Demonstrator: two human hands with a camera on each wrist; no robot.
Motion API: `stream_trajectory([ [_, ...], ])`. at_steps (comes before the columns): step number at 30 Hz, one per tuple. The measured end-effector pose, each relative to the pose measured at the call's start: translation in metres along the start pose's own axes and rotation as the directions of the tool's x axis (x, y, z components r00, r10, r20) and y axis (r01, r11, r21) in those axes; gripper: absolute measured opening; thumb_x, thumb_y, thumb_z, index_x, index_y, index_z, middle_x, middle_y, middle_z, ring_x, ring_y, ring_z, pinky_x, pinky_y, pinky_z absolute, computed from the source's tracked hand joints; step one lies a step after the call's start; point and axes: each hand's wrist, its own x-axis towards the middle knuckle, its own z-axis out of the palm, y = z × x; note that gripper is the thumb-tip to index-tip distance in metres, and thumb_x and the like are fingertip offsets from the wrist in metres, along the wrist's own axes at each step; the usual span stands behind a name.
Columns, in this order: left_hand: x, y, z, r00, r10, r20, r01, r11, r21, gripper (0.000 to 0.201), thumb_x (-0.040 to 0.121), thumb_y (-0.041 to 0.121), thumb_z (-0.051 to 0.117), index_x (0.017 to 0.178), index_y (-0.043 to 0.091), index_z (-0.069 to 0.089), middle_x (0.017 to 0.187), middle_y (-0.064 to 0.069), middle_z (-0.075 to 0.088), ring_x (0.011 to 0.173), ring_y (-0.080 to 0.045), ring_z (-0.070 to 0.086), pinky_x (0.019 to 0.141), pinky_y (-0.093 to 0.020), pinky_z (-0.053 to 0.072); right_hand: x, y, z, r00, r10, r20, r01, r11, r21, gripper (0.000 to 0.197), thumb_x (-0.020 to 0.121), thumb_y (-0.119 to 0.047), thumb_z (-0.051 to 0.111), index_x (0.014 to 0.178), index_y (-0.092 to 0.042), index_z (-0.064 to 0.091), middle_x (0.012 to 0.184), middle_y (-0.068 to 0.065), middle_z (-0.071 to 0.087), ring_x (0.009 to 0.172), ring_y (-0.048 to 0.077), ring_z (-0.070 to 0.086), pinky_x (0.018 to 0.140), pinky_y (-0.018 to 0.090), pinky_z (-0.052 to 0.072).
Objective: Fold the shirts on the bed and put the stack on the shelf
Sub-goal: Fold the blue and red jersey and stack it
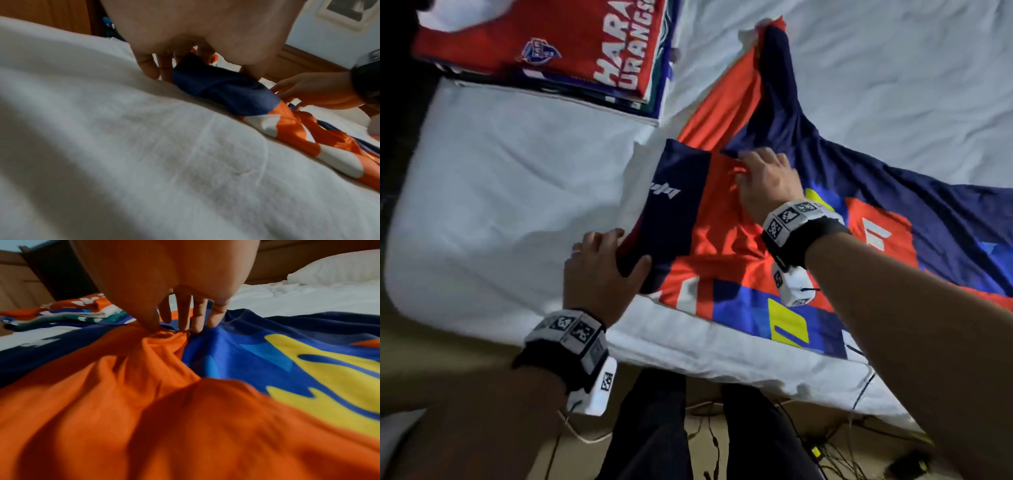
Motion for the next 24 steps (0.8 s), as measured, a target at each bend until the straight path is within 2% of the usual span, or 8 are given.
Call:
stream_trajectory([
  [5, -0.009, -0.026, -0.004, 1.000, 0.026, 0.005, -0.025, 0.997, -0.076, 0.066, 0.079, 0.067, 0.047, 0.109, 0.012, 0.066, 0.096, -0.016, 0.062, 0.088, -0.040, 0.059, 0.078, -0.047, 0.048, 0.031, -0.002, -0.002, 0.982, 0.156, 0.111, -0.142, 0.982, -0.121, 0.033, 0.085, -0.038, 0.065, 0.113, -0.021, 0.064, 0.122, 0.011, 0.056, 0.122, 0.035, 0.046, 0.099, 0.050, 0.037],
  [8, -0.009, -0.039, -0.009, 0.988, 0.023, 0.154, -0.006, 0.994, -0.112, 0.059, 0.075, 0.072, 0.045, 0.097, 0.020, 0.060, 0.090, -0.001, 0.056, 0.090, -0.031, 0.054, 0.081, -0.042, 0.043, 0.034, 0.005, -0.013, 0.992, 0.094, 0.086, -0.095, 0.996, 0.001, 0.023, 0.077, -0.037, 0.058, 0.089, -0.019, 0.066, 0.096, 0.011, 0.063, 0.100, 0.035, 0.058, 0.085, 0.041, 0.046],
  [10, -0.006, -0.044, -0.015, 0.979, 0.011, 0.204, 0.030, 0.980, -0.197, 0.046, 0.072, 0.070, 0.053, 0.083, 0.025, 0.052, 0.080, 0.006, 0.054, 0.083, -0.024, 0.054, 0.073, -0.036, 0.041, 0.033, 0.008, -0.020, 0.988, 0.115, 0.099, -0.125, 0.987, 0.105, 0.013, 0.080, -0.027, 0.062, 0.086, -0.016, 0.062, 0.082, 0.006, 0.063, 0.081, 0.027, 0.059, 0.074, 0.034, 0.045],
  [14, -0.006, -0.046, -0.025, 0.957, -0.051, 0.285, 0.195, 0.841, -0.505, 0.029, 0.079, 0.032, 0.080, 0.088, 0.031, 0.053, 0.081, 0.009, 0.065, 0.076, -0.004, 0.060, 0.067, -0.021, 0.042, 0.032, 0.013, -0.028, 0.972, 0.162, 0.171, -0.219, 0.890, 0.400, 0.022, 0.084, -0.004, 0.069, 0.078, -0.022, 0.059, 0.069, 0.004, 0.060, 0.060, 0.007, 0.051, 0.064, 0.028, 0.040],
  [16, -0.006, -0.047, -0.025, 0.956, -0.065, 0.285, 0.230, 0.767, -0.599, 0.026, 0.082, 0.015, 0.077, 0.093, 0.028, 0.057, 0.080, 0.008, 0.069, 0.071, -0.004, 0.063, 0.067, -0.020, 0.046, 0.033, 0.017, -0.028, 0.967, 0.225, 0.119, -0.255, 0.869, 0.425, 0.019, 0.085, -0.003, 0.066, 0.082, -0.022, 0.062, 0.078, 0.011, 0.065, 0.067, 0.016, 0.055, 0.066, 0.029, 0.042],
  [19, -0.007, -0.047, -0.020, 0.964, -0.111, 0.242, 0.248, 0.704, -0.666, 0.024, 0.083, 0.010, 0.075, 0.093, 0.026, 0.060, 0.077, 0.005, 0.069, 0.064, -0.002, 0.061, 0.061, -0.012, 0.045, 0.036, 0.022, -0.024, 0.949, 0.313, -0.025, -0.308, 0.944, 0.114, 0.019, 0.087, -0.010, 0.058, 0.104, -0.012, 0.065, 0.100, 0.016, 0.066, 0.095, 0.032, 0.061, 0.080, 0.037, 0.047],
  [22, -0.011, -0.047, -0.015, 0.961, -0.164, 0.224, 0.276, 0.658, -0.701, 0.017, 0.075, 0.029, 0.069, 0.092, 0.031, 0.064, 0.078, 0.009, 0.068, 0.066, -0.004, 0.061, 0.065, -0.019, 0.047, 0.037, 0.003, -0.015, 0.992, 0.065, -0.112, -0.087, 0.975, -0.206, 0.032, 0.084, -0.018, 0.053, 0.114, -0.012, 0.062, 0.114, 0.019, 0.058, 0.106, 0.043, 0.052, 0.087, 0.052, 0.046],
  [24, -0.014, -0.048, -0.013, 0.970, -0.129, 0.206, 0.234, 0.725, -0.647, 0.008, 0.081, 0.032, 0.066, 0.087, 0.028, 0.068, 0.074, 0.010, 0.068, 0.065, -0.002, 0.059, 0.064, -0.019, 0.046, 0.046, -0.019, -0.006, 0.980, -0.171, -0.104, 0.154, 0.976, -0.155, 0.038, 0.083, -0.021, 0.050, 0.117, -0.012, 0.064, 0.111, 0.019, 0.059, 0.100, 0.043, 0.055, 0.086, 0.050, 0.047],
])
